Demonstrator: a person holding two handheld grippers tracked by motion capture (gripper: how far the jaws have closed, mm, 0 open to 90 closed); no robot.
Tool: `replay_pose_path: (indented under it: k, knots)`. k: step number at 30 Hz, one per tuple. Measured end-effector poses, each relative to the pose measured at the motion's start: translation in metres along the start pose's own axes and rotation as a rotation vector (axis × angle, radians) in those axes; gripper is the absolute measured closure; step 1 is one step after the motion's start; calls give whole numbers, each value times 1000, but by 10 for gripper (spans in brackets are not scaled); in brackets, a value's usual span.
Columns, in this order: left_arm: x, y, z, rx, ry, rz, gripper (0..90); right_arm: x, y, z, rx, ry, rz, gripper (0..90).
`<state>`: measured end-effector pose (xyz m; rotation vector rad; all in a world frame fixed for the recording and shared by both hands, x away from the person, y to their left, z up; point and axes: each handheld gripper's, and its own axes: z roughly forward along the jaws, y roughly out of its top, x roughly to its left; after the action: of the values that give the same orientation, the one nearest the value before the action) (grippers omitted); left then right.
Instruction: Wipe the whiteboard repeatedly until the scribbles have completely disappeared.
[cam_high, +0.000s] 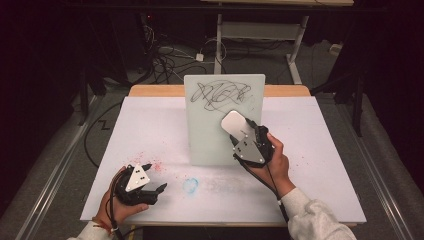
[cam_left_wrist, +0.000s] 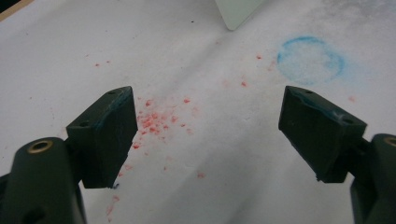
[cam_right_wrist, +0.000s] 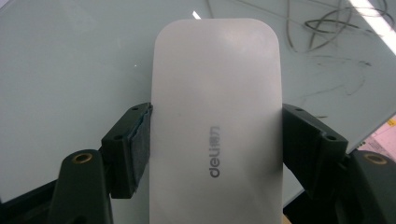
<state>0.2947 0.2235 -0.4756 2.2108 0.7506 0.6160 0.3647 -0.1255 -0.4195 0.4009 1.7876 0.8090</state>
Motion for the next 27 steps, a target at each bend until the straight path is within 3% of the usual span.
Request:
replay_pose_path:
  k: [3, 6, 14, 20, 23, 27]
  knots:
    - [0, 0, 0, -2, 0, -1, 186, 3, 0, 0, 5, 4, -19, 311]
    - [0, -1, -1, -3, -7, -19, 186, -3, -1, -1, -2, 26, -29, 311]
    - [0, -1, -2, -13, -6, -24, 186, -26, -3, -3, 2, -28, 47, 311]
    - [0, 0, -2, -12, 0, -19, 187, -52, -8, -8, 8, -92, 156, 311]
    - [0, 0, -2, -11, 3, -17, 187, -56, -11, -9, 9, -102, 186, 311]
    - [0, 0, -2, -9, 5, -17, 187, -48, -10, -8, 13, -85, 173, 311]
